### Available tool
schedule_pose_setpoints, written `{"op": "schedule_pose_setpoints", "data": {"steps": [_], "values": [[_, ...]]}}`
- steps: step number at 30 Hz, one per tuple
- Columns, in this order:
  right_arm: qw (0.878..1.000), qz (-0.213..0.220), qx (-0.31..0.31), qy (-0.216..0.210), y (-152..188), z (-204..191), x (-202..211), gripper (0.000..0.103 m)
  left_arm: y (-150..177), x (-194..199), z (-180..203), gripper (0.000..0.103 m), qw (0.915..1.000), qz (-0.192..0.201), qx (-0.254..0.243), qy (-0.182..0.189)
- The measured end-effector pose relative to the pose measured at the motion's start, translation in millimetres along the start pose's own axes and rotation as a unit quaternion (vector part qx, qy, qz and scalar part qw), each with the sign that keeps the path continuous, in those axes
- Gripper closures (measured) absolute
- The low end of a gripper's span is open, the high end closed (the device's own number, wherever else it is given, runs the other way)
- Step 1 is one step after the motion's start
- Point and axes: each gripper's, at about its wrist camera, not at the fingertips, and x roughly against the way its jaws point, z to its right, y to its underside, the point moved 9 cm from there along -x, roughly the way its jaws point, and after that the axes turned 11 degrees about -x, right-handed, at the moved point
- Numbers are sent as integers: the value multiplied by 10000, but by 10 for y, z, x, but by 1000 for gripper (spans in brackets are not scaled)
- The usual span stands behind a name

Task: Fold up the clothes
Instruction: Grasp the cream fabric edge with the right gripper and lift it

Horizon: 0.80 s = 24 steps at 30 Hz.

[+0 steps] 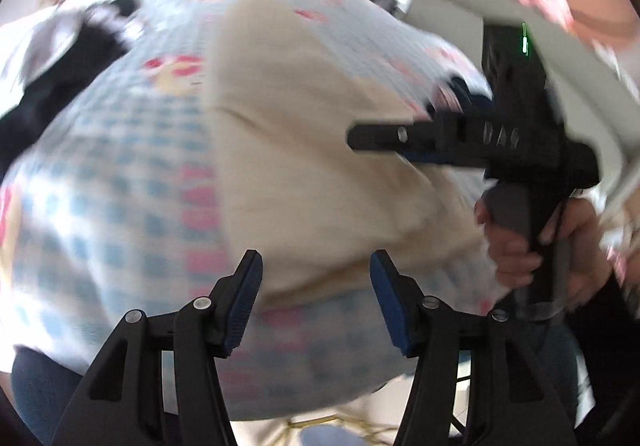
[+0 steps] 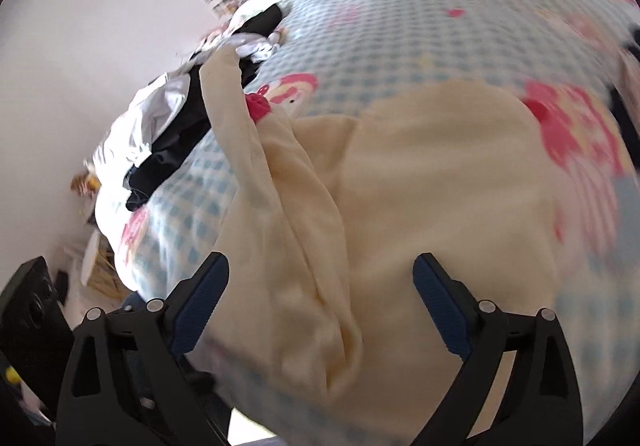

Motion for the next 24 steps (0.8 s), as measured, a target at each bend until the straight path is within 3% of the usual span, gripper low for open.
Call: {"op": "schedule_pose_setpoints", "data": {"steps": [2,4,5,6,8,9,17,20,21,24], "values": [[9998,-204,81,-26,-77,-38,-184,9,-62,-17,-171,45,9997,55,212,-72],[9993,-328,105,-132,-111,-71,-325,31,-158,-93,-271,45,9995,63,239,-187],[9991,-384,101,-165,-116,-80,-389,54,-195,-114,-297,45,9994,76,222,-236],[9989,-424,81,-205,-121,-84,-440,68,-238,-140,-320,45,9994,90,199,-283],[9988,-314,-118,-357,-130,-49,-403,85,-370,-216,-315,45,9994,136,71,-298],[9986,-214,-197,-432,-137,-35,-315,88,-407,-220,-311,45,9995,162,11,-288],[9933,672,-461,-817,-273,18,615,96,-870,-324,71,45,9975,515,-493,29],[9870,907,-862,-1013,-314,271,958,95,-943,-439,249,44,9967,456,-614,284],[9883,887,-939,-815,-312,413,939,94,-871,-583,257,43,9973,190,-693,148],[9907,316,-1240,462,-88,1038,569,82,-661,-989,275,41,9937,-593,-918,-251]]}}
